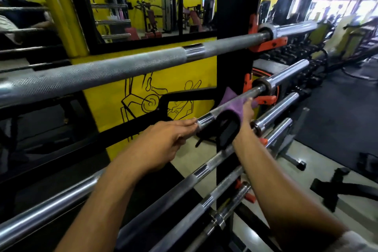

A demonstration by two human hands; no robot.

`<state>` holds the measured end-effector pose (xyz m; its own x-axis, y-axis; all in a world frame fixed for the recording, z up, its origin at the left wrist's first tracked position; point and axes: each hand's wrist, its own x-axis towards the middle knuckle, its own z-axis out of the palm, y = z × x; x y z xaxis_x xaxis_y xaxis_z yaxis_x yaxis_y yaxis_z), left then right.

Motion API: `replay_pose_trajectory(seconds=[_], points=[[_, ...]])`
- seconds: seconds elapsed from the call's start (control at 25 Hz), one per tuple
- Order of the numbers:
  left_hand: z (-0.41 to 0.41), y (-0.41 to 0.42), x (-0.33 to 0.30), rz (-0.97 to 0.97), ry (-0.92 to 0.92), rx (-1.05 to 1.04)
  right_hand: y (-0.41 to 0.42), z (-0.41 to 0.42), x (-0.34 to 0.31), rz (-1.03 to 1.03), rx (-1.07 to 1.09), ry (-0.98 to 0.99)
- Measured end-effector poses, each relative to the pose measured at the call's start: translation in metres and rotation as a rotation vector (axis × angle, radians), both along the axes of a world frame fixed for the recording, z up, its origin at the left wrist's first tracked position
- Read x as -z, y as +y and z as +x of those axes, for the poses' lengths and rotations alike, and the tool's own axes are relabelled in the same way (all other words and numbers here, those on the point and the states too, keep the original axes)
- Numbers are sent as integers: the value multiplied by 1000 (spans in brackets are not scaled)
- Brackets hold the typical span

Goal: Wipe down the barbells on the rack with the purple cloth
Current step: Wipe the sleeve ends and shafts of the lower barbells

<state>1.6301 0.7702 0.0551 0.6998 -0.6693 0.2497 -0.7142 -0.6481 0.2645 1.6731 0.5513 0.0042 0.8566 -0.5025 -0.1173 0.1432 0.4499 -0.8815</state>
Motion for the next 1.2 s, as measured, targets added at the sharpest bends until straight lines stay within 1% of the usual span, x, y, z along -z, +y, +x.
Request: replay_pose_trajectory(seconds=[0.04,0.08,0.16,0.2,0.24,0.32,0.36,0.4,0.44,0.52,0.56,0.6,0.64,0.68,0.72,0.76,0.8,0.84,0.88,0.96,1.0,1.04,1.12,1.2], points=[[1,0,2,-11,-12,3,6,-3,0,-20,33,54],[3,0,5,-16,-30,2,15,-12,-3,-90,20,110],[2,-2,4,0,-50,-29,28,-37,-7,-320,-29,242],[2,-2,5,-2,-71,-47,27,-50,-5,-437,-38,229],[2,-2,8,-20,-95,-65,24,-55,-4,-529,-18,171],[-2,-1,9,-25,-98,-100,13,-77,-13,-643,107,-64],[-3,-2,7,-21,-93,-117,8,-76,-17,-747,196,-201],[-3,-2,7,-1,-103,-129,9,-73,-25,-888,244,-330],[-5,-3,5,34,-116,-154,11,-65,-32,-1066,233,-450],[-15,-3,6,100,-163,-265,18,-38,-25,-1568,150,-539],[-23,-7,9,104,-231,-343,17,-22,-17,-1808,108,-520],[-31,-12,16,77,-305,-405,18,-9,-18,-1976,29,-462],[-38,-17,21,51,-349,-443,20,0,-27,-2075,-102,-352],[-39,-20,26,13,-378,-464,21,9,-41,-2128,-249,-233],[-38,-21,30,-21,-383,-485,20,19,-53,-2147,-389,-159],[-36,-21,33,-31,-414,-505,21,30,-64,-2142,-514,-127],[-37,-21,35,-36,-413,-525,21,35,-68,-2135,-557,-171],[-39,-24,35,-45,-403,-543,16,36,-59,-2156,-482,-292],[-40,-26,36,-55,-412,-564,9,30,-44,-2130,-316,-458],[-42,-32,39,-61,-438,-599,-5,18,-11,-1906,-86,-764],[-43,-35,42,-62,-441,-621,-14,17,4,-1753,-52,-884],[-45,-37,46,-64,-434,-644,-21,18,16,-1605,-92,-952],[-45,-41,54,-66,-438,-673,-33,12,34,-1364,-222,-1000],[-46,-46,61,-81,-472,-709,-43,-5,59,-1265,-344,-1012]])
